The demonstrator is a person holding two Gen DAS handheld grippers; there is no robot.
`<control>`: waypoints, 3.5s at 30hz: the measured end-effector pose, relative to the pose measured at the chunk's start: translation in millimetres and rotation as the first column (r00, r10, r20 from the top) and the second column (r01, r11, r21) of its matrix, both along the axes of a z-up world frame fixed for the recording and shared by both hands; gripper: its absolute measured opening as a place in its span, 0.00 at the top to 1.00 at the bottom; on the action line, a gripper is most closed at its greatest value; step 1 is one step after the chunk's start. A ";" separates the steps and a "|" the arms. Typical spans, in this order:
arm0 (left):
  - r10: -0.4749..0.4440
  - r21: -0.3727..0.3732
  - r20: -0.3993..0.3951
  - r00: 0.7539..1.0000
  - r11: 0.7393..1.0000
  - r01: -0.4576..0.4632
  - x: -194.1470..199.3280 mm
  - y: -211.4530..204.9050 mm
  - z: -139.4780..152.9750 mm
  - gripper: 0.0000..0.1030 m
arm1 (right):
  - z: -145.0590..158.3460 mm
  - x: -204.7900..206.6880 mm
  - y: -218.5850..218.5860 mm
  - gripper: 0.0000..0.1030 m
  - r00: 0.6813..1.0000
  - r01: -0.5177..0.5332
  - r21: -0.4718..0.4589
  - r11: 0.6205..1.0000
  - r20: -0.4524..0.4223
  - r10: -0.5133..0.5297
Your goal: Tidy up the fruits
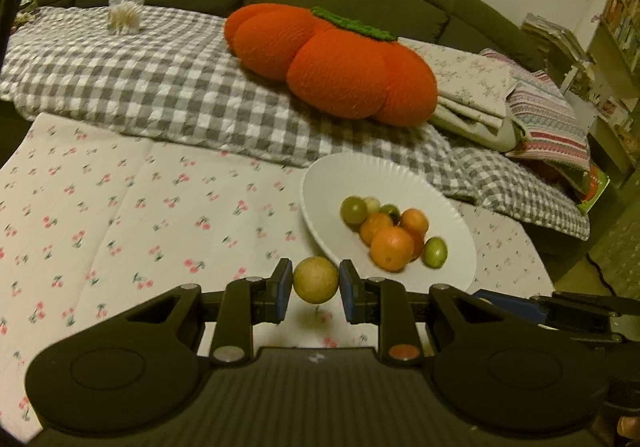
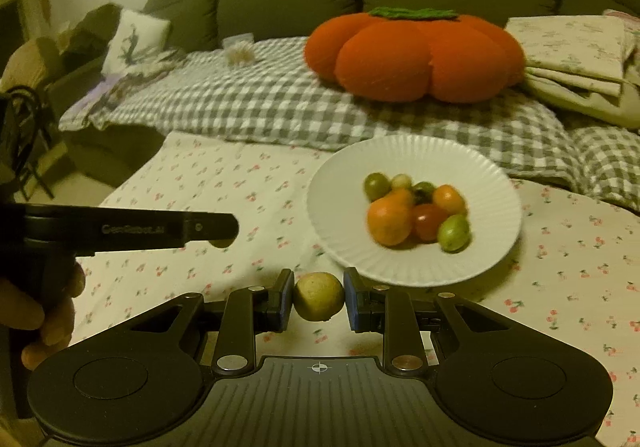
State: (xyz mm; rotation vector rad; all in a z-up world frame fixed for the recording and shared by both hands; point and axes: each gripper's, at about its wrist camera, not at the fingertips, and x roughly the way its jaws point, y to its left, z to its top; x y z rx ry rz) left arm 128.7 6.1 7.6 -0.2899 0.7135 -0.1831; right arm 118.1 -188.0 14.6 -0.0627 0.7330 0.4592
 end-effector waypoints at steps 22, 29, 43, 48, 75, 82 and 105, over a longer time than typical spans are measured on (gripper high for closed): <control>-0.119 0.008 0.036 0.992 0.993 0.119 68.9 -42.0 -28.7 0.77 | -12.8 49.2 -54.7 0.76 0.979 0.203 0.055 0.978 0.006 -0.203; -0.129 0.021 0.040 0.991 0.991 0.128 74.4 -42.1 -36.4 0.77 | -30.0 53.3 -32.1 0.76 0.990 0.142 -0.009 0.990 0.029 -0.141; -0.081 -0.003 0.034 0.996 0.997 0.082 53.0 -19.6 -20.8 0.67 | -30.3 52.5 -34.1 0.67 0.981 0.190 -0.012 0.982 0.041 -0.189; -0.046 0.020 0.033 0.998 0.999 0.045 33.2 -10.0 -5.2 0.66 | -23.9 48.4 -36.0 0.67 0.979 0.204 0.012 0.979 0.030 -0.204; 0.093 0.111 -0.019 0.995 0.990 -0.091 -97.8 19.6 9.4 0.26 | 18.3 -64.2 -5.3 0.29 0.963 0.257 0.075 0.963 0.059 -0.262; 0.096 0.144 0.004 0.995 0.985 -0.095 -115.8 18.5 13.9 0.12 | 21.2 -93.0 -3.8 0.07 0.948 0.307 0.106 0.946 0.049 -0.313; 0.072 0.198 -0.010 0.997 0.978 -0.069 -112.6 9.3 0.6 0.01 | 3.8 -111.2 -4.0 0.00 0.939 0.337 0.037 0.941 0.063 -0.338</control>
